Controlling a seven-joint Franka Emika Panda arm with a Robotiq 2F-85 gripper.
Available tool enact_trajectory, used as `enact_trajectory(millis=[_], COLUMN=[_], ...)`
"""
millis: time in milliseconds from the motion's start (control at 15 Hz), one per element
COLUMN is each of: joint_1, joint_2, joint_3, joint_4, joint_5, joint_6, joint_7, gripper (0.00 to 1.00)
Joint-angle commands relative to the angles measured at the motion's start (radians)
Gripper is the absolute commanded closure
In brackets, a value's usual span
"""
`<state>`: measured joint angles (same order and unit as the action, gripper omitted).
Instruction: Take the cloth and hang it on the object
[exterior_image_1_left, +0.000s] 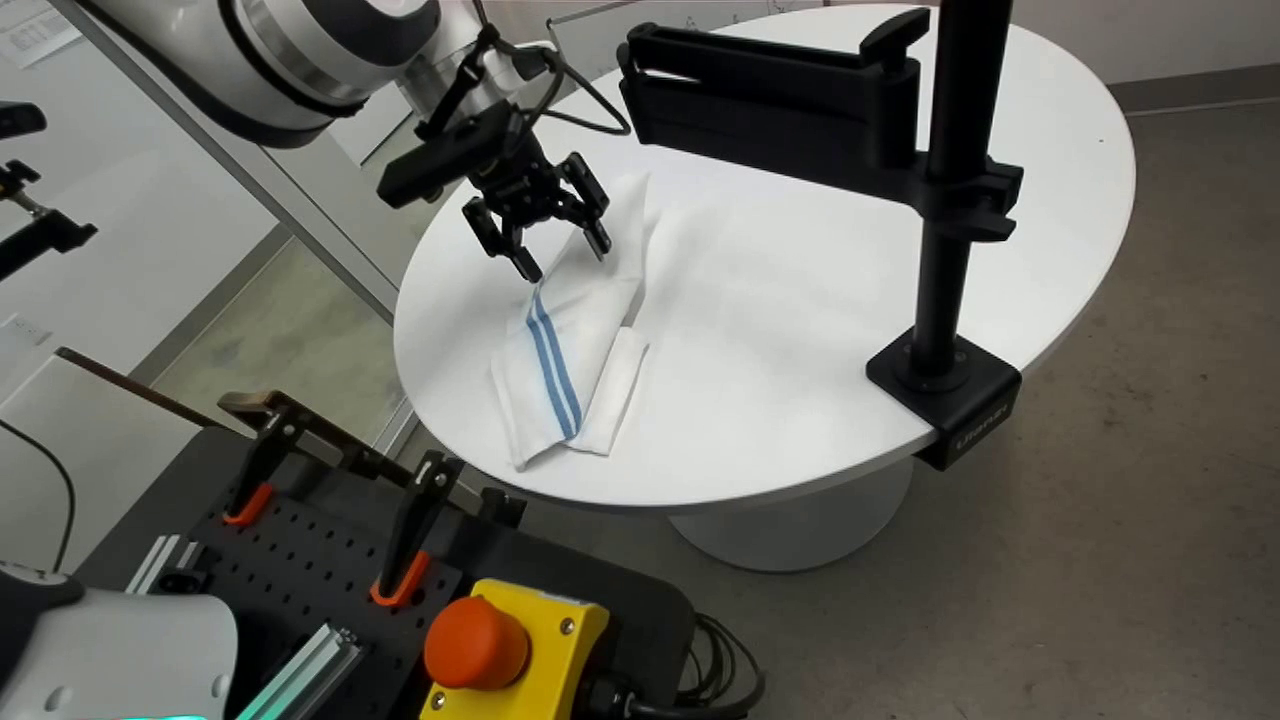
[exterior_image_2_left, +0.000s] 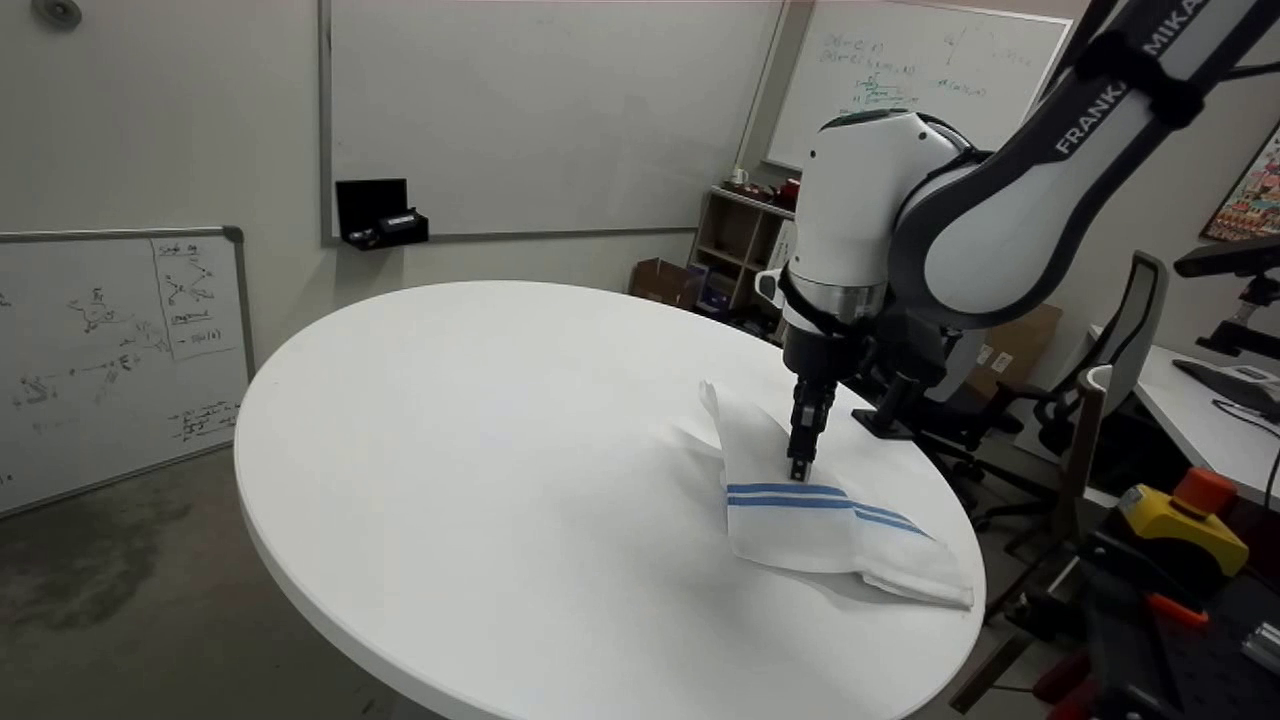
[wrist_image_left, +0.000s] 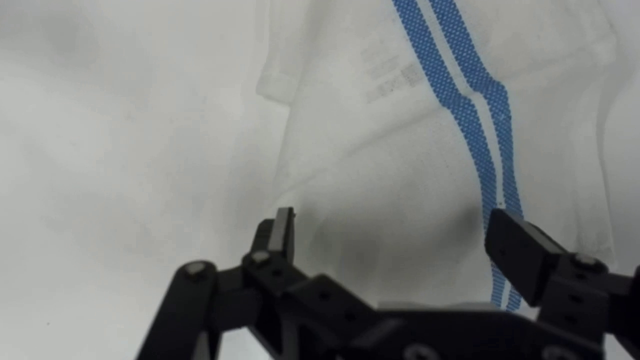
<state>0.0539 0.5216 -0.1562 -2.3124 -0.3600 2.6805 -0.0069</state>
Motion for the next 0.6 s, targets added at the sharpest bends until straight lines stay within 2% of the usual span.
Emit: enact_trajectory(millis=[0,67,200,533], joint_1=[0.041,0.045,0.052,0.050], joint_2=[0.045,0.050,0.059,0.071], joint_3=[-0.012,-0.011,-0.011,-0.025], joint_4=[0.054,0.062,0.075,0.053], joint_5=[-0.016,-0.014,-0.010,-0.018], joint_6=[-0.003,-0.006,-0.010,0.010], joint_7=[0.046,0.047,0.051,0.051], gripper=[0.29,0.31,0.44,0.84])
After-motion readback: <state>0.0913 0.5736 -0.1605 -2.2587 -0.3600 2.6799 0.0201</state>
